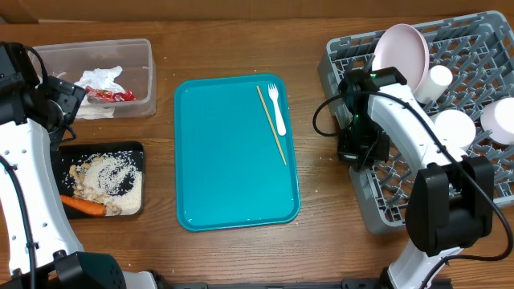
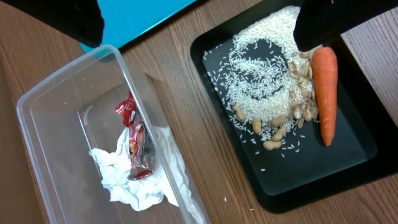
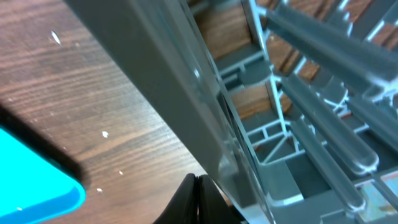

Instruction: Sort waste into correct bins and load items into the dishwasher rack

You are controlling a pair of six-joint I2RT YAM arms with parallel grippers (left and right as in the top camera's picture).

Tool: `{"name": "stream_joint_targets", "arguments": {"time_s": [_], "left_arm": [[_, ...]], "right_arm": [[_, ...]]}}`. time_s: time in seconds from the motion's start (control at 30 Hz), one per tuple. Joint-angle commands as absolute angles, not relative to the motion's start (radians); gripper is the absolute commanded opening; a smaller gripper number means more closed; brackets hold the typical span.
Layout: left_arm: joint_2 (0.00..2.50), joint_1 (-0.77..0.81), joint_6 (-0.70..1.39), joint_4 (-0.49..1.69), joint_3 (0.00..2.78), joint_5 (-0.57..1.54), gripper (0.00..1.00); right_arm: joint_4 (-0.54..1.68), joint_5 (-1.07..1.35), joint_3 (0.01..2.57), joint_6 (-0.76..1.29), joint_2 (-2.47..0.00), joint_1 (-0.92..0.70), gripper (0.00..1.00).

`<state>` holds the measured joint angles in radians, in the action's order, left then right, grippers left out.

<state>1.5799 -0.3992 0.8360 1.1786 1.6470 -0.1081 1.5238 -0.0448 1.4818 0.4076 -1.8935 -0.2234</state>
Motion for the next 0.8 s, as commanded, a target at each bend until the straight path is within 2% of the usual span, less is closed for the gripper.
{"name": "stream_joint_targets", "arguments": {"time_s": [0.0,0.17,0.23,0.33,0.5,0.77], "left_arm": [[1.584,-0.398,0.846,1.177,1.654,-0.111,1.0],[1.584,-0.398,0.845,1.177,1.654,-0.111,1.0],[1.584,-0.398,0.845,1.177,1.654,-0.111,1.0],[1.584,-0.398,0.845,1.177,1.654,-0.111,1.0],[1.584,-0.398,0.845,1.177,1.654,-0.111,1.0],[1.584,-0.398,0.845,1.177,1.654,-0.111,1.0]], "right_arm": [[1.463,-0.02,1.51,0.381,-1.863,-0.22,0.05],[1.201,0.118,1.521,0.218,-1.863,-0.22,0.06],[1.093,0.118,1.521,0.211,-1.863,-0.22,0.16],[0.937,0.113,1.52,0.207,-1.863,-0.219,0.18],[0.803,0.02,1.518,0.204,-1.863,-0.215,0.17],[0.743,-0.044,1.513,0.2,-1.876,-0.167,0.15]]}}
